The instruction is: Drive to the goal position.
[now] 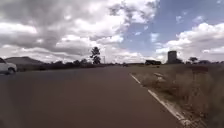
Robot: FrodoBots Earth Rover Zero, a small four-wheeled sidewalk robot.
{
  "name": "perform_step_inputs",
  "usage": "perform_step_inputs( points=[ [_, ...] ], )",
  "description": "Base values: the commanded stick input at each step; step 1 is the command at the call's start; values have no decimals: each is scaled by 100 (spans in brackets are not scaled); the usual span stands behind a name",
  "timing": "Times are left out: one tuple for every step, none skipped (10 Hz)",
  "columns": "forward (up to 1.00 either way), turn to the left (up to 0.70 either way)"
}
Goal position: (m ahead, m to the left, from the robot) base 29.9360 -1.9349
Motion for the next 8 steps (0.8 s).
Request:
perform_step_inputs(
  points=[
    [70, 0],
    [70, 0],
    [70, 0],
    [70, 0],
    [70, 0],
    [70, 0],
    [70, 0],
    [70, 0]
  ],
)
